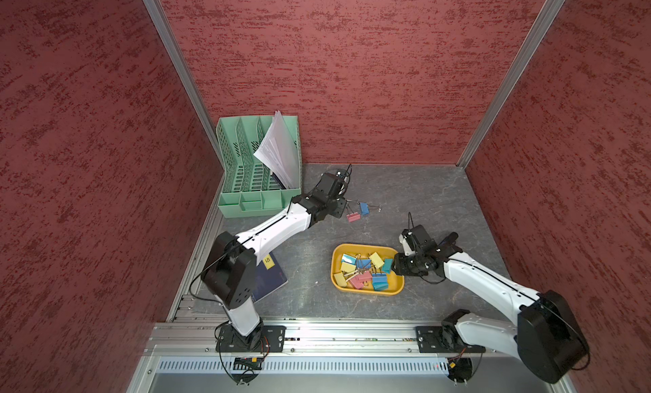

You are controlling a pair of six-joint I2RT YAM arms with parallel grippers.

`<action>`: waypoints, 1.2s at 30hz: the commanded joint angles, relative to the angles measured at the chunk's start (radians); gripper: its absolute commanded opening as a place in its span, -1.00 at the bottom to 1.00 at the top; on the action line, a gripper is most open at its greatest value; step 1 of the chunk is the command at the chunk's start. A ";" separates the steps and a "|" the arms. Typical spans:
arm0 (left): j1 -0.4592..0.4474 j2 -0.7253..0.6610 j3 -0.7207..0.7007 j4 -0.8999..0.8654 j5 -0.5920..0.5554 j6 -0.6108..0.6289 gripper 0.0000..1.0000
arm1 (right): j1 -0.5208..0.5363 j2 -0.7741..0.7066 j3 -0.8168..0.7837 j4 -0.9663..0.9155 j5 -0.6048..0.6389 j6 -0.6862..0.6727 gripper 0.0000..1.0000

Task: Put the binder clips in the storage box
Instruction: Pick up the binder clip at the center of the board.

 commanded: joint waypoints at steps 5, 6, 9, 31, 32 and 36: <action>0.078 0.281 0.226 0.031 0.145 0.099 -0.54 | 0.011 0.012 0.009 0.013 -0.013 -0.010 -0.05; 0.084 0.313 0.259 0.026 0.160 0.106 -0.54 | 0.012 0.012 0.009 0.012 -0.014 -0.009 -0.05; 0.095 0.399 0.364 -0.004 0.183 0.122 -0.54 | 0.012 0.017 0.010 0.013 -0.014 -0.009 -0.05; 0.102 0.740 0.812 -0.256 0.261 0.140 -0.52 | 0.011 0.008 0.005 0.016 -0.011 -0.007 -0.05; 0.102 0.743 0.812 -0.257 0.258 0.143 -0.52 | 0.010 0.008 0.005 0.016 -0.011 -0.007 -0.04; 0.104 0.763 0.821 -0.287 0.236 0.159 -0.51 | 0.011 0.005 0.004 0.016 -0.011 -0.007 -0.05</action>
